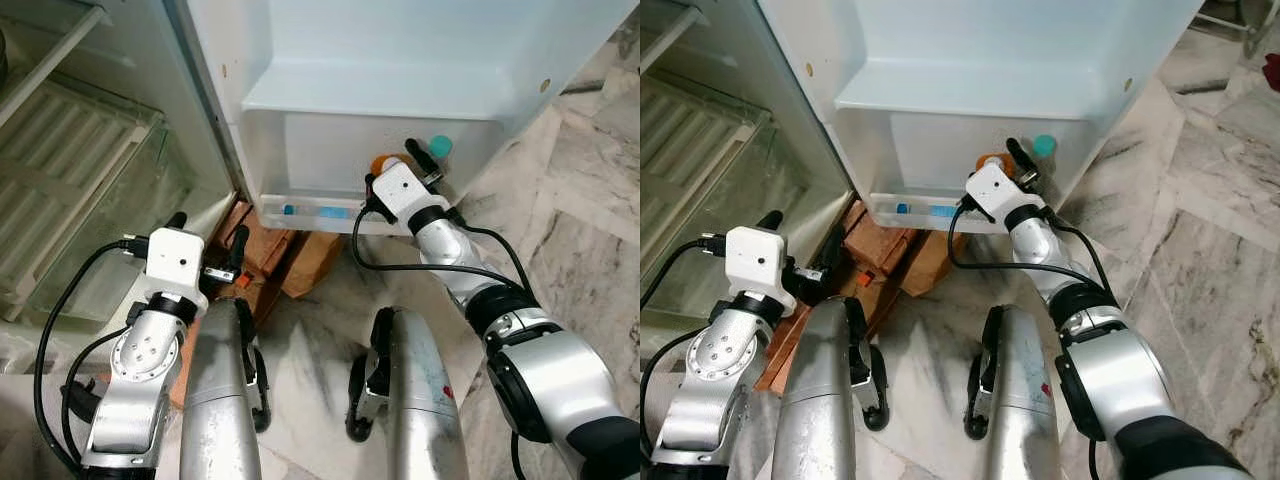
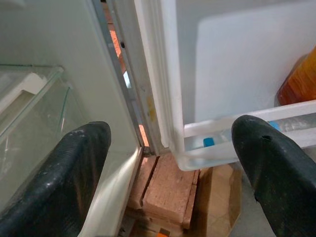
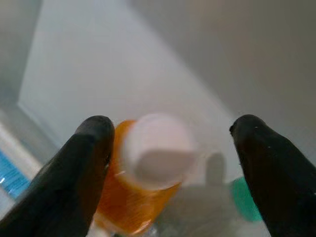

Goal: Restocking fridge

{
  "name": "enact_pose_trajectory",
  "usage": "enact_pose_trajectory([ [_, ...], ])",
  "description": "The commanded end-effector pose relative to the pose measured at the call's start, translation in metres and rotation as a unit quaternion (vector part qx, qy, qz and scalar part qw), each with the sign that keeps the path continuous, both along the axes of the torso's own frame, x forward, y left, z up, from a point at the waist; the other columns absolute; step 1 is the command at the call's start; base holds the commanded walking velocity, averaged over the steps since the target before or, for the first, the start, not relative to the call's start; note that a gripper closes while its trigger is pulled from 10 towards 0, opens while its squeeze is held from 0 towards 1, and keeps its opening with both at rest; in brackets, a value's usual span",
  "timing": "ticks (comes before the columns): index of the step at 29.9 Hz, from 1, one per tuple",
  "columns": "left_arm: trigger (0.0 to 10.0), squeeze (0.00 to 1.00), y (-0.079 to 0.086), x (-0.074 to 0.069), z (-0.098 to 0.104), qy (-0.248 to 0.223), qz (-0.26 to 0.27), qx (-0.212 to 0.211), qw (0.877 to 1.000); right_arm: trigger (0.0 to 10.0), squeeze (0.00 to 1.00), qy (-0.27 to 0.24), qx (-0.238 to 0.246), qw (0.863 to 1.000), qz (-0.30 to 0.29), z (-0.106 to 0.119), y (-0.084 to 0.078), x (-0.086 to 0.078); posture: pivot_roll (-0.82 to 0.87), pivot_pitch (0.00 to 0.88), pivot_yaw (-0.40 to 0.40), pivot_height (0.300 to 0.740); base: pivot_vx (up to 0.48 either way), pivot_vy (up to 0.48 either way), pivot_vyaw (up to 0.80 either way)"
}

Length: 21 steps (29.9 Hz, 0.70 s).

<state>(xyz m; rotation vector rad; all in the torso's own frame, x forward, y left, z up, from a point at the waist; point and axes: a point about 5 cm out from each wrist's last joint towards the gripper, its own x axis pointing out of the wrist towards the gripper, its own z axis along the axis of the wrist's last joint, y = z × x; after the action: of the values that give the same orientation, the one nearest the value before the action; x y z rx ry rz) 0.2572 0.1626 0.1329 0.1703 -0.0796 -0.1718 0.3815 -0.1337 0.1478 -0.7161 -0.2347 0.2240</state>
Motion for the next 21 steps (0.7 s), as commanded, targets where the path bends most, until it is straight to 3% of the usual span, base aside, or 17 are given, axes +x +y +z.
enact_pose_trajectory([
  [1, 10.0, 0.00, 0.001, -0.002, -0.008, 0.012, 0.004, 0.005, 1.000, 10.0, 1.00, -0.012, 0.018, 1.000, 0.000, 0.003, -0.006, -0.001, 0.15, 0.281, -0.015, 0.561, 0.000, 0.000, 0.00],
  [18, 10.0, 0.00, 0.010, 0.003, -0.015, 0.014, 0.018, 0.006, 1.000, 10.0, 1.00, -0.062, 0.090, 0.994, 0.014, 0.000, -0.019, -0.029, 0.08, 0.196, -0.005, 0.561, 0.000, 0.000, 0.00],
  [21, 10.0, 0.00, 0.005, 0.008, -0.015, 0.008, 0.010, 0.002, 1.000, 10.0, 1.00, -0.065, 0.109, 0.992, -0.008, -0.009, -0.024, -0.045, 0.06, 0.172, 0.005, 0.561, 0.000, 0.000, 0.00],
])
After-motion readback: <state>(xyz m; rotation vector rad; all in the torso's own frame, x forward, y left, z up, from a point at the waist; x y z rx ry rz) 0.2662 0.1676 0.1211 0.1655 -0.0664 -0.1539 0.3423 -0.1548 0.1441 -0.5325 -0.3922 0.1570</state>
